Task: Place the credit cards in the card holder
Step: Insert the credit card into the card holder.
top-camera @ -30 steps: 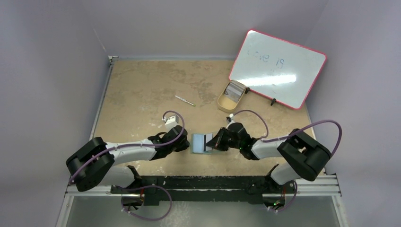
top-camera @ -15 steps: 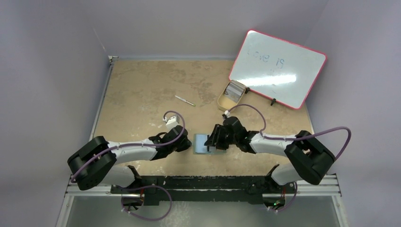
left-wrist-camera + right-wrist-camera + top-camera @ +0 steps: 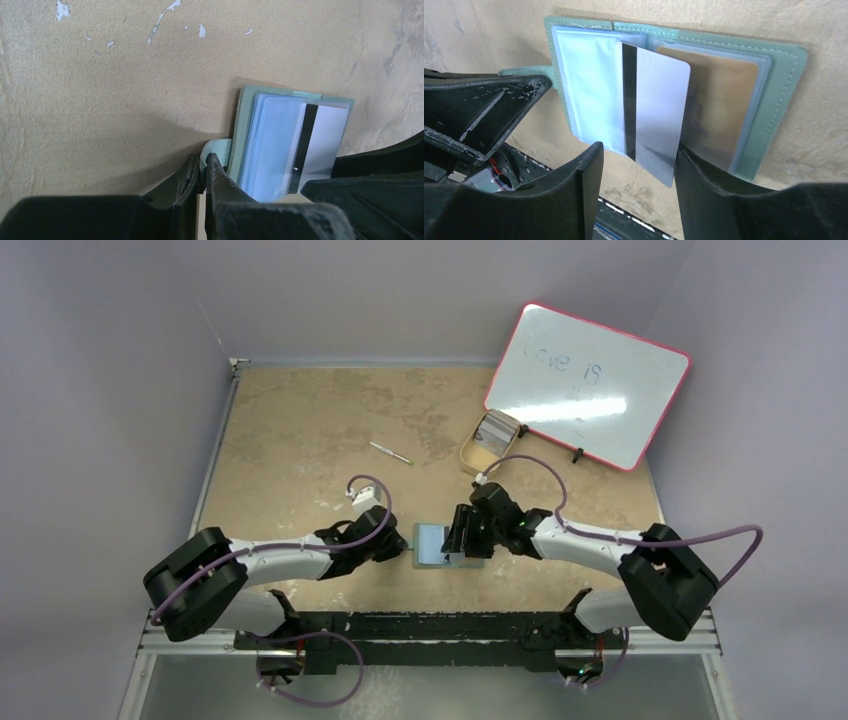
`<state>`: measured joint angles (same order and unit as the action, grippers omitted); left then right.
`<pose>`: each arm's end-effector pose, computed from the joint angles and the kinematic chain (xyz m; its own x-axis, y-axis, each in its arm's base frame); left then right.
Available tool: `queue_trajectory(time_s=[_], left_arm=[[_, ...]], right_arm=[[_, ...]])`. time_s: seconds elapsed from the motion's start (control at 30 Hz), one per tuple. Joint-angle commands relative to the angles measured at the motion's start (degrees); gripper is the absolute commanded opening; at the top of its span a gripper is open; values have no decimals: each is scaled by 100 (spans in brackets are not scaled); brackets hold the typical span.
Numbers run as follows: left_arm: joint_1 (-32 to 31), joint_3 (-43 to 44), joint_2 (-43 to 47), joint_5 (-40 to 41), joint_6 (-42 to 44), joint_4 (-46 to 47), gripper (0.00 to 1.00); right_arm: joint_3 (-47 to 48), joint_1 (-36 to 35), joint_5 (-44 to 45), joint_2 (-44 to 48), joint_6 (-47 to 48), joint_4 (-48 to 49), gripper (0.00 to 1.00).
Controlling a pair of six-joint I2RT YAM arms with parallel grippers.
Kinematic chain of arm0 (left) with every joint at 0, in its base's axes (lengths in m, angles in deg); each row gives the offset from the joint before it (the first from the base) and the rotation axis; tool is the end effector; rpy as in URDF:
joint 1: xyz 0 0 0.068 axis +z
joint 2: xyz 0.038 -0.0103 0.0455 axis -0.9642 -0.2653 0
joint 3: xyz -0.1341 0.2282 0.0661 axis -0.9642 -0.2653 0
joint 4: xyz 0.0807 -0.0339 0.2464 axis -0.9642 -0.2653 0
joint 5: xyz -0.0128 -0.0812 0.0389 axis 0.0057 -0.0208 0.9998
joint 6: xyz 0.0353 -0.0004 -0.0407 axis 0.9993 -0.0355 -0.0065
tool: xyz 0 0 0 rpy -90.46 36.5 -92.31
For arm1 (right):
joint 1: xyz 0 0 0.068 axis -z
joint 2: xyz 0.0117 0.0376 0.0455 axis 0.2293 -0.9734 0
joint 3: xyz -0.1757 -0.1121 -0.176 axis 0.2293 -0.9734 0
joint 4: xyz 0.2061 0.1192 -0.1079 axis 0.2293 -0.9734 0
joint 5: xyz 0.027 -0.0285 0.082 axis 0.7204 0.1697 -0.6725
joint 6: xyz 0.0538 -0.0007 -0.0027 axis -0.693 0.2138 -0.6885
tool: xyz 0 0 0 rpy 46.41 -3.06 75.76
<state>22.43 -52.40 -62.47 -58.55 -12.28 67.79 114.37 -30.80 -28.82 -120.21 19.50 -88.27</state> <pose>0.1500 -0.1791 0.1370 -0.7936 -0.4336 -0.4269 -0.1600 0.8256 -0.5411 0.1824 0.1827 0.1625 -0.9139 0.2140 -0.3449 -0.0420 0.7953 0.6047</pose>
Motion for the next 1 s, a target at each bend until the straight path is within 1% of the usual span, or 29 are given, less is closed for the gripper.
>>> queue_trajectory(time_s=[0.0, 0.2, 0.43, 0.53, 0.63, 0.77, 0.97], left_arm=[[-33, -219, -29, -30, -20, -459, 0], [-46, -212, -33, -34, -28, -429, 0], [-70, -196, -13, -49, -21, -412, 0], [-80, -183, -11, -49, -5, -392, 0], [-99, -170, -37, -68, 15, -325, 0], [-128, -152, -48, -86, 32, -299, 0], [-145, -148, -46, -58, 9, -319, 0]], right_arm=[[162, -16, 297, 211, 185, -770, 56], [321, -16, 462, 319, 174, -912, 55], [644, -16, 543, -223, 456, -668, 55], [838, -15, 674, -451, 772, -494, 55], [960, -16, 502, -594, 1016, -322, 54], [918, -15, 242, -527, 1188, -110, 53], [778, -31, -172, -554, 1063, 281, 51]])
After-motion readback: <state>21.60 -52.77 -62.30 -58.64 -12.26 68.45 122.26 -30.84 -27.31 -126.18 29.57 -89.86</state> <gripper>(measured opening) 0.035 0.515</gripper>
